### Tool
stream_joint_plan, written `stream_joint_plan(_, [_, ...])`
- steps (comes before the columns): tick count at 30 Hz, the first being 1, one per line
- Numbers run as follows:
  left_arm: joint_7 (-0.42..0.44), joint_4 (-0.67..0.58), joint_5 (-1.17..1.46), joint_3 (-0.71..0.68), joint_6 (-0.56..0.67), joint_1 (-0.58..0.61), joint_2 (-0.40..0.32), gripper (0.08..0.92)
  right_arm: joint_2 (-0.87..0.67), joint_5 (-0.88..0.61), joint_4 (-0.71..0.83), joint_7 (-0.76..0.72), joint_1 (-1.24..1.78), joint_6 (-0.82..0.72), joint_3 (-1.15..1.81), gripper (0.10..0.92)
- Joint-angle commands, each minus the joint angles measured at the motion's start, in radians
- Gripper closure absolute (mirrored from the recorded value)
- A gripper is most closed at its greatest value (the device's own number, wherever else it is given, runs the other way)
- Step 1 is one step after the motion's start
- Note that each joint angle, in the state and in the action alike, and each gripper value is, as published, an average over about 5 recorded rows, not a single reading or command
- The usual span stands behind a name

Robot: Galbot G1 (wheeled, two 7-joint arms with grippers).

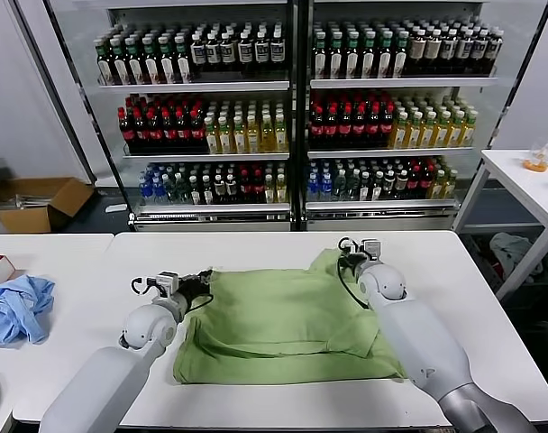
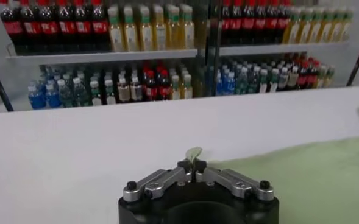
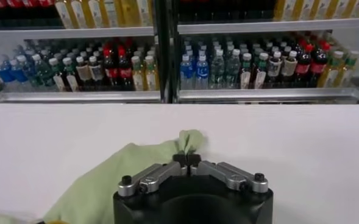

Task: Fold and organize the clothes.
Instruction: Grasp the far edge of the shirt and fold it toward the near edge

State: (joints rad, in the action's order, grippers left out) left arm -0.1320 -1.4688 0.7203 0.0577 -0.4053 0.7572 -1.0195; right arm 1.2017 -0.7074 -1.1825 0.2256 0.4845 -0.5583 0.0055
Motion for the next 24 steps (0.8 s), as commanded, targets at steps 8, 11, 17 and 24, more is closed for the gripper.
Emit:
stream_joint_plan(8, [0.005,-0.239,0.080,0.090,0.048,0.170,0.063,0.913,-0.134,-0.036,-0.433,0.014,0.191,-0.009,0.129,0.920])
stream_joint_plan(11, [0.004,-0.275,0.087,0.112,0.046,0.211,0.074,0.913,-0.165,-0.050,-0.498,0.021,0.242,-0.016,0.167,0.920])
stream_joint_plan(17, [0.004,-0.349,0.113,0.171,0.034,0.296,0.102,0.913,-0.238,-0.081,-0.660,0.030,0.381,-0.020,0.253,0.920])
stream_joint_plan(24, [0.008,-0.415,0.134,0.234,0.014,0.392,0.133,0.913,-0.296,-0.111,-0.833,0.042,0.614,-0.020,0.401,0.920])
